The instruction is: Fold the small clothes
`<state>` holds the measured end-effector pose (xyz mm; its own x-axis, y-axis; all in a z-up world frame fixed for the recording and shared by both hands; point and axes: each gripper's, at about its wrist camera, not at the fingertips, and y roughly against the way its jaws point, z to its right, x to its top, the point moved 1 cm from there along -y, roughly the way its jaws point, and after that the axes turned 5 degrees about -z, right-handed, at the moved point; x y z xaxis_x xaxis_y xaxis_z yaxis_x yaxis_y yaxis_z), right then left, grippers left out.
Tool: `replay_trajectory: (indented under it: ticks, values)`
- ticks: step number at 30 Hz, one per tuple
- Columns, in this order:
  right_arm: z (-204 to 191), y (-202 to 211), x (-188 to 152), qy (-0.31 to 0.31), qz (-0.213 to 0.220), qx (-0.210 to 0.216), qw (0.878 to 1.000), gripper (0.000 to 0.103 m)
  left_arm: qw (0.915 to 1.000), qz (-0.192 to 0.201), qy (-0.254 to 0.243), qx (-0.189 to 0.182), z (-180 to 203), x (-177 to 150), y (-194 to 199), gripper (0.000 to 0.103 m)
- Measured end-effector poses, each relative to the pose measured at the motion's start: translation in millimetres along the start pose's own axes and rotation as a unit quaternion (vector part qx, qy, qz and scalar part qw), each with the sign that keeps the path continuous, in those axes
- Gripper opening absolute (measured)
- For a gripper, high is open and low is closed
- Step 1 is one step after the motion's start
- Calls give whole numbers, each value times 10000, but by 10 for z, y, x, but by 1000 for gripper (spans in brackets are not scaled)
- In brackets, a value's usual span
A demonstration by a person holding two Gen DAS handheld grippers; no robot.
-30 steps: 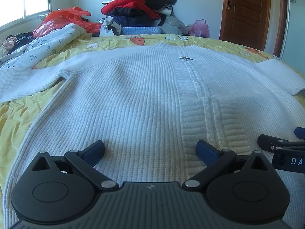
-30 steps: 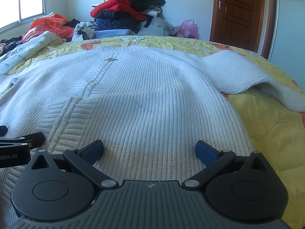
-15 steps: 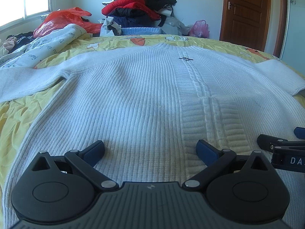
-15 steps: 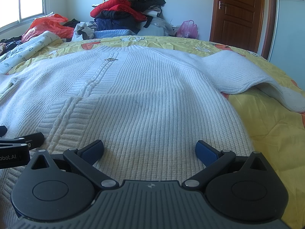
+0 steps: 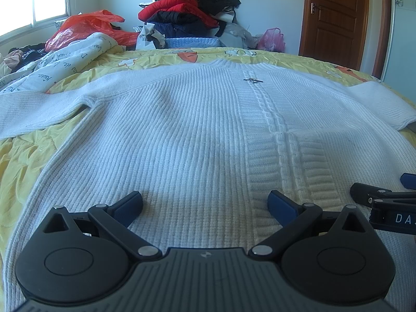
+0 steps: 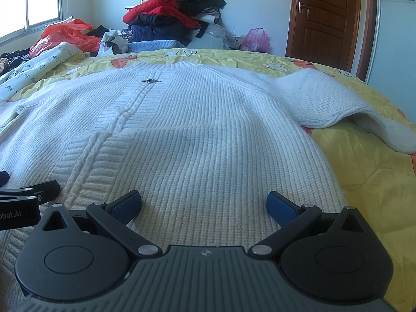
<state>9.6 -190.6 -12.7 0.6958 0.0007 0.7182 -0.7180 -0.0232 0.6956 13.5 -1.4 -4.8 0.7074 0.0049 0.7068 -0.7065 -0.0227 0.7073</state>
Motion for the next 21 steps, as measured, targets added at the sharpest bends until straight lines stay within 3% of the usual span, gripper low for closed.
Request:
replay_trajectory:
  ticks: [21]
  values:
    - [5, -13, 23, 48, -40, 36, 10000, 103, 10000, 7, 0, -3, -5, -4, 2, 103]
